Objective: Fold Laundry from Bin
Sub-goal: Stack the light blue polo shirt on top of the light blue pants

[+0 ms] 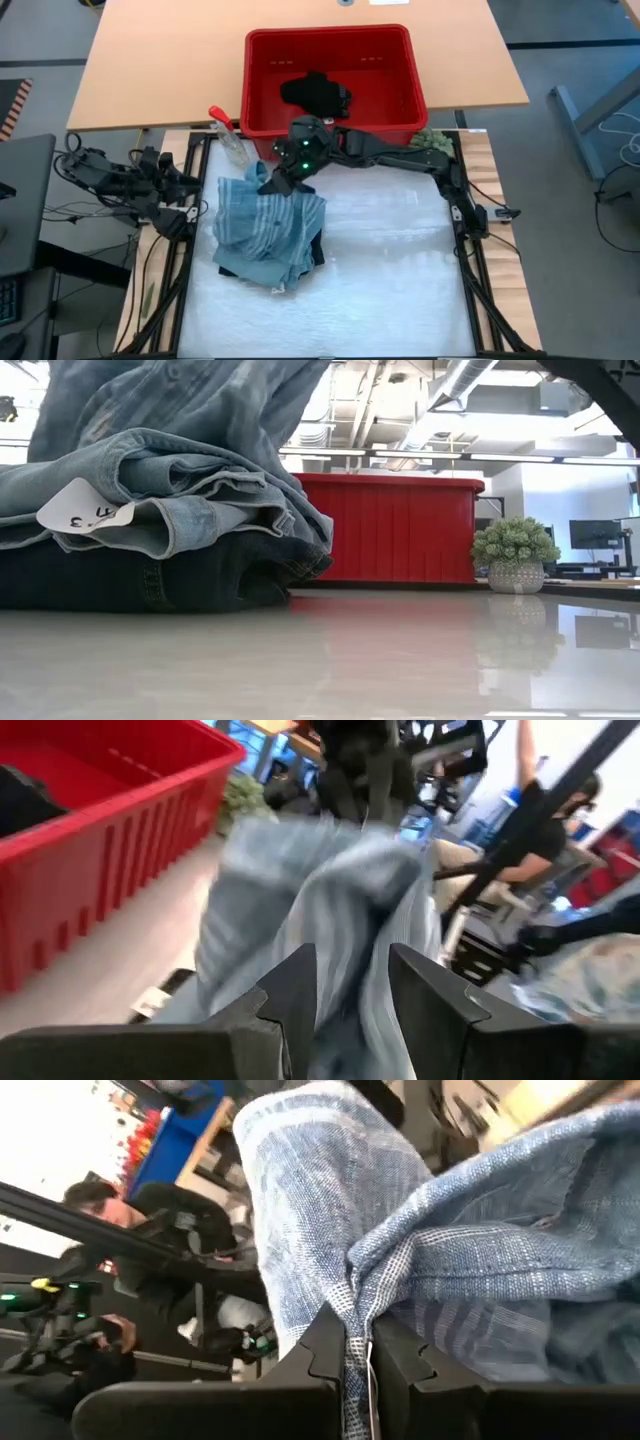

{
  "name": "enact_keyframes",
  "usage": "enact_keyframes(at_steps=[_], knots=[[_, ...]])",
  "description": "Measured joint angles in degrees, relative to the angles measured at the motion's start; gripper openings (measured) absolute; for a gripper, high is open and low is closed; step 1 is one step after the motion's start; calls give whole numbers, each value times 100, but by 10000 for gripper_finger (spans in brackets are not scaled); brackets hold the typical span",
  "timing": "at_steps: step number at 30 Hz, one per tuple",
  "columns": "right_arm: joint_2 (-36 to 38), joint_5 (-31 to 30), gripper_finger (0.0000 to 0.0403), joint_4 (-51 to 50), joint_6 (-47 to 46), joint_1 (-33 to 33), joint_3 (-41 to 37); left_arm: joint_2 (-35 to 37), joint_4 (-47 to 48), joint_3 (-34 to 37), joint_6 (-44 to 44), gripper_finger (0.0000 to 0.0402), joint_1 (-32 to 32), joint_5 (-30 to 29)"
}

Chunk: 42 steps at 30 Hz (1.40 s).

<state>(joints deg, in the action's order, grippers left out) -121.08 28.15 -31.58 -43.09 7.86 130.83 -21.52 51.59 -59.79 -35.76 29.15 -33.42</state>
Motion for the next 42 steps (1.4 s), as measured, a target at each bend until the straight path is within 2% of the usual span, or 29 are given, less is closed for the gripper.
enact_keyframes(at_steps=[5,12,17,26,30,34,42], knots=[[-306,436,47,-53,70,75,-116,-73,4,0,4,114,0,-89],[-72,218,47,-40,931,171,-114,-133,-10,0,-119,114,-1,-278],[127,-469,47,-127,1951,620,-107,-355,-6,4,-74,114,0,-693],[902,-1723,47,9,3787,1007,-110,-465,-7,7,-204,114,0,-797],[1144,-2173,47,94,4292,710,-94,-472,-7,7,-202,114,-2,-852],[922,-2246,47,20,4347,116,-94,-474,-7,7,-202,114,-2,-930],[91,-2283,47,202,3141,-1307,-118,-476,-4,7,-202,114,-2,-886]])
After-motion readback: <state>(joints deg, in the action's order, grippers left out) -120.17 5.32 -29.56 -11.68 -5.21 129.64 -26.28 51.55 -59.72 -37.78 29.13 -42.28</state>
